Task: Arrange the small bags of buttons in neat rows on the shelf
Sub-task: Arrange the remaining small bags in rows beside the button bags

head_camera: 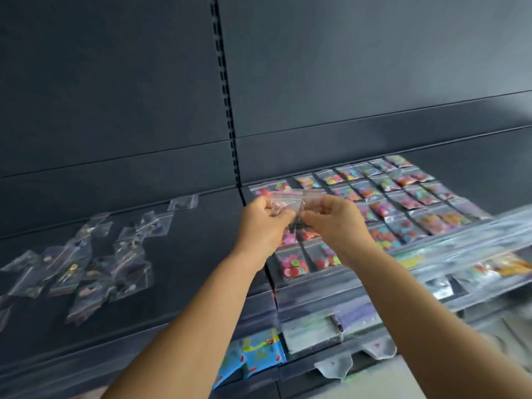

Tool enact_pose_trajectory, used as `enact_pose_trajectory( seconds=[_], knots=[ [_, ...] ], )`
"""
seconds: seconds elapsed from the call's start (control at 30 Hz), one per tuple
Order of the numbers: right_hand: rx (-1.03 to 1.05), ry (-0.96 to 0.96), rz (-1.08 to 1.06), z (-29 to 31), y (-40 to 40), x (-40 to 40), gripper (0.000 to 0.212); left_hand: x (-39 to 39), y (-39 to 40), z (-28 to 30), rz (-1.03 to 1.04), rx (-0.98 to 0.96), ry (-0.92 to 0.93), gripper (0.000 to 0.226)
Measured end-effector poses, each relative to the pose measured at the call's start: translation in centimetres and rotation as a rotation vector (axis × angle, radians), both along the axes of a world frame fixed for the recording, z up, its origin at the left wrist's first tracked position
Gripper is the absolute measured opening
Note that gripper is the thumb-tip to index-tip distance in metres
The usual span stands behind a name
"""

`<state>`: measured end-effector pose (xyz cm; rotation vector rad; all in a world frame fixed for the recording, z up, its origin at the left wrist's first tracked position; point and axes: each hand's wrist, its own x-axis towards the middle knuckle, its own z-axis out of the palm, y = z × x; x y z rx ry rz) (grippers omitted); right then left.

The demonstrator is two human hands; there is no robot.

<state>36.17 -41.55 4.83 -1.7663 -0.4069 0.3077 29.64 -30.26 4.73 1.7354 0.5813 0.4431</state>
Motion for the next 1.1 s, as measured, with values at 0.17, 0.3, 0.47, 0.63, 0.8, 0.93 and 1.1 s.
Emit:
enact_pose_trajectory(
  seconds=[0.17, 0.3, 0.47, 0.63, 0.8, 0.93, 1.1],
  knots=[
    [0.011, 0.048, -0.101, -0.4, -8.9, 6.3, 0.014, 6.7, -8.7, 0.0, -0.07, 0.04, 0.029, 0.016],
    [0.038, 0.053, -0.167, -0.4, -15.0, 10.8, 0.006, 11.7, -14.6, 0.1, -0.11, 0.06, 0.038, 0.02],
    [0.038, 0.051, -0.188, 0.4, -21.0, 15.2, 0.019, 17.2, -19.8, 0.1, -0.116, -0.015, -0.004, 0.009],
    [0.033, 0.068, -0.272, 0.1, -24.6, 20.1, 0.022, 22.4, -23.3, 0.1, -0.159, -0.018, -0.003, 0.007],
    [0.038, 0.061, -0.368, -0.1, -26.6, 25.7, 0.017, 28.6, -25.2, 0.0, -0.228, -0.067, -0.032, 0.008],
    [0.019, 0.046, -0.446, 0.2, -28.0, 30.2, 0.013, 34.4, -26.0, -0.2, -0.258, -0.085, -0.034, 0.008],
    [-0.009, 0.005, -0.515, -0.1, -29.4, 35.8, 0.016, 40.6, -26.8, -0.6, -0.241, -0.09, -0.031, 0.01]
  ],
)
